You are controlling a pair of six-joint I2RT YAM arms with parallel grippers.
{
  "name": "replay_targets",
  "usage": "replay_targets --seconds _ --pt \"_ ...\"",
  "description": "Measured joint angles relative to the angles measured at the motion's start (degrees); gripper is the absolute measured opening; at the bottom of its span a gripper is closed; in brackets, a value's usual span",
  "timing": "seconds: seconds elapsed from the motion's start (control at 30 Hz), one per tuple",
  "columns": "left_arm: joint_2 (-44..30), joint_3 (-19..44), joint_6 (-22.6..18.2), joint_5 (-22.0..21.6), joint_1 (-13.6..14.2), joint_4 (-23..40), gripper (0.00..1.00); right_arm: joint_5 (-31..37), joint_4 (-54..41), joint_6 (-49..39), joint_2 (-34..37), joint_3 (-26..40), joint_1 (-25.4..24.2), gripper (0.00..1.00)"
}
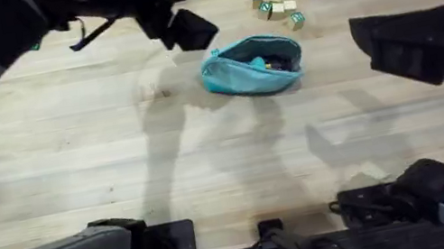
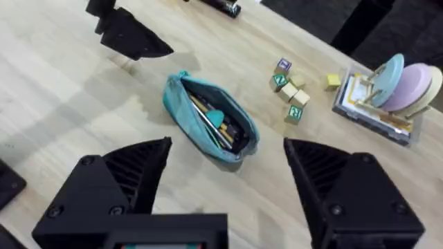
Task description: Unzip the bag, pick up the pens from the table one at a time and place them inside, then zip the bag closed.
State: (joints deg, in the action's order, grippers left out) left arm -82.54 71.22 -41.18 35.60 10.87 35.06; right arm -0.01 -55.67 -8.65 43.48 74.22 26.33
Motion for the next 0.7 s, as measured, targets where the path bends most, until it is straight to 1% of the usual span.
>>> replay_targets --seconds 0.17,0.3,0.4,0.47,0.57,0.7 --pt "0.0 0.0 -4.5 5.7 -6.1 2.2 0.993 0.0 1.3 2.6 0.0 0.0 0.0 0.998" --pt "0.0 0.0 -6.2 10.4 -11.3 4.3 0.993 0.0 1.6 4.0 0.6 0.0 0.0 0.998" --pt "0.0 0.0 -7.7 12.6 -14.5 6.9 0.993 0.0 3.0 5.0 2.1 0.0 0.0 0.997" --pt "0.0 0.0 -8.6 13.4 -16.0 8.0 0.993 0.0 3.9 5.6 3.7 0.0 0.0 0.998" --pt "0.0 0.0 -9.6 14.2 -17.5 7.9 0.993 0.0 4.8 5.9 6.3 0.0 0.0 0.998" --pt "0.0 0.0 -10.2 13.3 -18.3 7.6 0.993 -1.1 6.3 7.5 10.5 0.0 0.0 0.998"
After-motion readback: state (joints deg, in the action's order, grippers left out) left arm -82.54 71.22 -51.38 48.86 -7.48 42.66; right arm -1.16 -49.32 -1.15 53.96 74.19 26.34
